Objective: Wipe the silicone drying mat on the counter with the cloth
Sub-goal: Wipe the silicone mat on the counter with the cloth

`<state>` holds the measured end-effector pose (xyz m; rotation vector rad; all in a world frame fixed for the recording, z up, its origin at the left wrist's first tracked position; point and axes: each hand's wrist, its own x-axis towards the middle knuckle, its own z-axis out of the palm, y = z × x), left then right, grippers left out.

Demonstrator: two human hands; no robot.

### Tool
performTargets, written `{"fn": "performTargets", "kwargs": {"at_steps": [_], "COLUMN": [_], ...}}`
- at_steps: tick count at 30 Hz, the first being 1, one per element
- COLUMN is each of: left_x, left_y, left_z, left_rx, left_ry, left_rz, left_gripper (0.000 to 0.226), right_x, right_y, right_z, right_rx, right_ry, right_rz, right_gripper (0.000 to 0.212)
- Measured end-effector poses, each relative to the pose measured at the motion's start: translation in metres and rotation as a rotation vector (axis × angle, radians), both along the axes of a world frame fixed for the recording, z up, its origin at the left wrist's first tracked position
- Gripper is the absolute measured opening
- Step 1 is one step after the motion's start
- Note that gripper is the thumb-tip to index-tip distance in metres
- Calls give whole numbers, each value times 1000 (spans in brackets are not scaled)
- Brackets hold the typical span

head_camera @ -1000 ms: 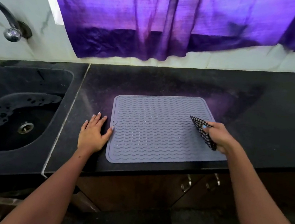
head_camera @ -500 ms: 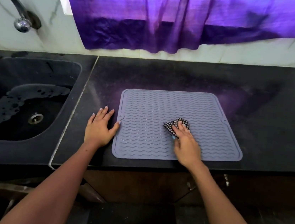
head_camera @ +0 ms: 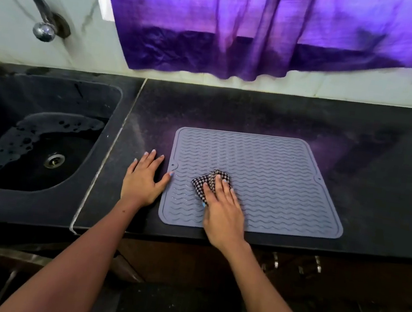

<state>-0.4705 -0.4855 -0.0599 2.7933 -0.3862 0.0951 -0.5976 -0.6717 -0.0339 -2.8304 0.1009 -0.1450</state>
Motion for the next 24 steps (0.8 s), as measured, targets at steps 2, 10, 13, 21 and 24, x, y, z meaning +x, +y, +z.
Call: {"fn": "performTargets", "kwargs": {"at_steps": [2,10,13,21,24], "left_x": [0,0,-2,-3,-2], "left_y": [-1,0,-2,-4,-5], "left_z": [0,-1,0,1,1], "left_rx": [3,-1,-24,-38,-19], "left_ry": [-2,-1,-10,-34,-32], "left_rz": [3,-5,-3,2,8], "left_gripper": [83,82,69,63,63], "right_x": [4,29,33,5,13], "right_y": [-3,-21,-11,38,30], "right_z": [-1,21,39,4,4], "right_rx": [28,863,1037,25,73], "right_ry": [3,129,29,25,63], "right_rz": [7,-172,-308,117,168], "right_gripper": [63,45,43,67,61]}}
